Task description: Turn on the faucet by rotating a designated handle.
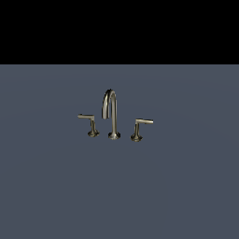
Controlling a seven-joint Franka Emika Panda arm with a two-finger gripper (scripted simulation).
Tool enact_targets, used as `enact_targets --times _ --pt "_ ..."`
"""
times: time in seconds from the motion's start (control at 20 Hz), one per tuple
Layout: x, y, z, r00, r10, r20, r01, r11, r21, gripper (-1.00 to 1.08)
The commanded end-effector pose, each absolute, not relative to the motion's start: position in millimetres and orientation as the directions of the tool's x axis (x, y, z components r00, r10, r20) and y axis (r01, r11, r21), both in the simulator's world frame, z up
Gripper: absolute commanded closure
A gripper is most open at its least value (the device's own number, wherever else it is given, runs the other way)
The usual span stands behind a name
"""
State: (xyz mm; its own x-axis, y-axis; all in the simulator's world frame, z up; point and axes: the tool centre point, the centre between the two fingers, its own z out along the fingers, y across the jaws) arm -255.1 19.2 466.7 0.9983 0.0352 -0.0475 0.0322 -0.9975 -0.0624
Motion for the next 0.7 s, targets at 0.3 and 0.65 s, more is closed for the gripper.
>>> enact_targets --times 0.3,0.65 --pt "-251.4 22.2 468.6 0.997 0.065 -0.033 0.064 -0.997 -0.049 1.08" --pt "-251.4 24.1 470.6 0.996 0.091 -0.024 0.09 -0.995 -0.036 1.08"
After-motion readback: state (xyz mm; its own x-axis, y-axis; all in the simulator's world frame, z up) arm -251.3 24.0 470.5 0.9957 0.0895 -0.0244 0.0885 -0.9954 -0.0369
